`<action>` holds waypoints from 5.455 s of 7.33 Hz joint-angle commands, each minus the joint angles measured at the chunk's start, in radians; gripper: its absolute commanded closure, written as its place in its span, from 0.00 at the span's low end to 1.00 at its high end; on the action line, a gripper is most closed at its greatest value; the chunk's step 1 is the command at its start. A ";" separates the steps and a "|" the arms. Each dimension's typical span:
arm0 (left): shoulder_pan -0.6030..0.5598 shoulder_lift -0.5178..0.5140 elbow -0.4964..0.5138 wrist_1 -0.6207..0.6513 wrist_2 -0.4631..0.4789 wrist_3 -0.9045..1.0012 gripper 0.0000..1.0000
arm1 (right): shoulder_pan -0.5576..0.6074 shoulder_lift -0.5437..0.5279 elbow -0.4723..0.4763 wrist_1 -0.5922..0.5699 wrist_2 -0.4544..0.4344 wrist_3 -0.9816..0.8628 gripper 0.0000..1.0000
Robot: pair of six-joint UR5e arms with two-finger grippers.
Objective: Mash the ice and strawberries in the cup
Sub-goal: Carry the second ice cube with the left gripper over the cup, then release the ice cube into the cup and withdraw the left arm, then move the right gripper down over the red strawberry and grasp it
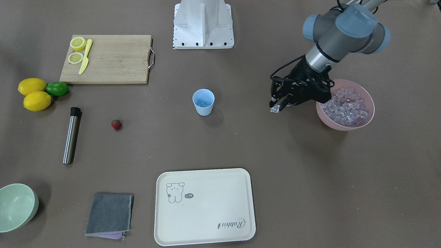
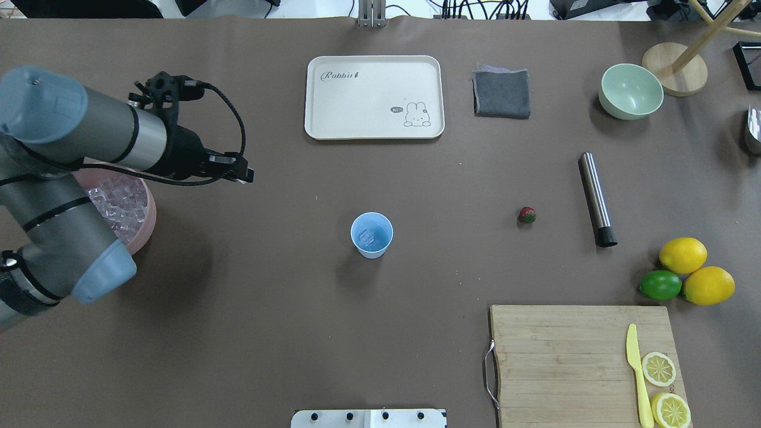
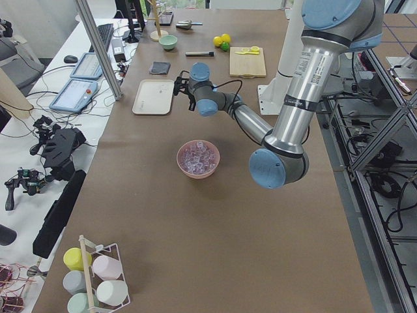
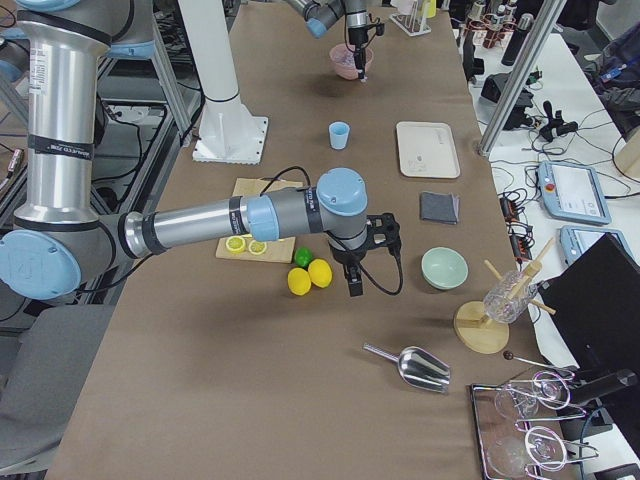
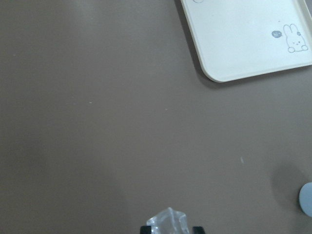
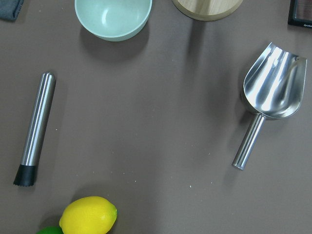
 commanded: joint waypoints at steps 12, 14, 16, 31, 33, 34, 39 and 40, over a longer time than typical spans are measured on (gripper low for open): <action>0.320 -0.224 0.035 0.113 0.434 -0.281 0.02 | 0.000 0.003 0.008 -0.002 0.002 0.009 0.00; 0.238 -0.143 -0.108 0.282 0.318 -0.122 0.02 | -0.003 0.022 0.009 -0.002 0.002 0.049 0.00; 0.086 -0.094 -0.176 0.450 0.191 0.021 0.02 | -0.050 0.049 0.044 -0.002 -0.001 0.185 0.00; -0.857 0.489 -0.022 0.696 -0.249 1.427 0.02 | -0.891 0.390 -0.142 0.308 -0.526 1.059 0.00; -0.857 0.491 -0.022 0.695 -0.249 1.427 0.02 | -0.887 0.390 -0.194 0.321 -0.528 1.034 0.01; -0.857 0.497 -0.022 0.693 -0.249 1.428 0.02 | -0.887 0.392 -0.216 0.321 -0.531 1.032 0.02; -0.857 0.503 -0.026 0.659 -0.249 1.427 0.02 | -0.887 0.401 -0.222 0.321 -0.532 1.060 0.90; -0.857 0.503 -0.026 0.658 -0.249 1.427 0.02 | -0.887 0.396 -0.224 0.321 -0.532 1.061 1.00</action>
